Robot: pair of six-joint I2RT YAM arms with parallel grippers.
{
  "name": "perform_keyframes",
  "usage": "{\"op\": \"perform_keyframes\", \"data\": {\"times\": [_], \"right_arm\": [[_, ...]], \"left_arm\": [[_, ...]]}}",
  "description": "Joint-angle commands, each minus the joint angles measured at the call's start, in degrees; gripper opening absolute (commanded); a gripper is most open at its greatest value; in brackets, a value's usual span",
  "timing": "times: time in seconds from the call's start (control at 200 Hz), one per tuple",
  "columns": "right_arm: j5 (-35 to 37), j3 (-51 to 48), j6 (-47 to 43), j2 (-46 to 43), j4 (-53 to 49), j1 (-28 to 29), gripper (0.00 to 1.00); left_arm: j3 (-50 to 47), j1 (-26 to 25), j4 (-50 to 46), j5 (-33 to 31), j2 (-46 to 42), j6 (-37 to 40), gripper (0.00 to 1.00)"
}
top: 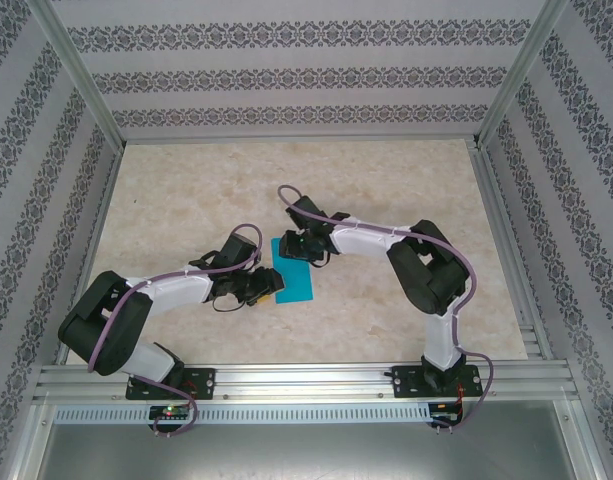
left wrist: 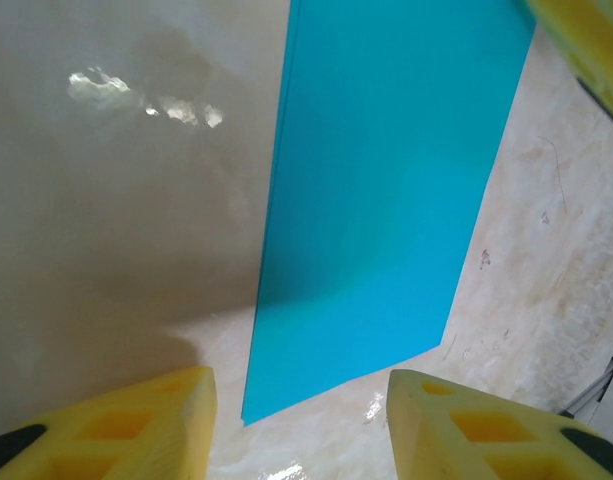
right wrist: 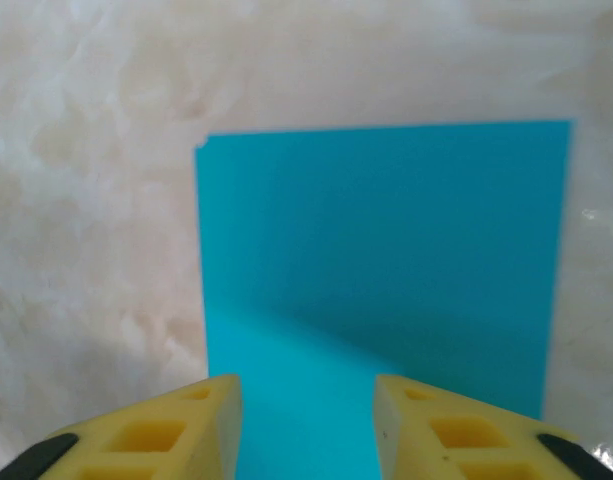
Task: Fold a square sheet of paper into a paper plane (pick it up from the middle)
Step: Fold the triangle a second time at the center of the table.
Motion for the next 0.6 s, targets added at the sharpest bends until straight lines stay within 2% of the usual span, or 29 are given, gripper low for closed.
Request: {"op": "perform_keyframes", "data": {"times": [0.0, 0.125, 0.245, 0.43, 0.594], "right_arm": [[9.0, 3.4, -7.3, -1.6, -9.2, 3.1, 0.45], [15.6, 5.6, -12.0, -2.3, -13.5, 5.4, 0.55], [18.2, 8.1, -15.1, -1.0, -17.4, 6.9, 0.64], [17.6, 9.6, -16.4, 1.6, -19.1, 9.0, 0.74], [13.6, 10.2, -16.7, 3.0, -18.9, 9.7, 0.80]], "left_arm": [[1.5, -0.2, -3.3, -2.9, -1.3, 0.3, 0.43], [-0.1, 2.5, -5.9, -4.3, -3.8, 0.3, 0.35], [-2.3, 5.6, -7.5, -4.1, -7.4, 0.8, 0.32], [-3.7, 9.0, -10.0, -4.1, -11.0, 2.0, 0.30], [-3.9, 10.1, -10.6, -3.6, -11.2, 2.7, 0.30]]}}
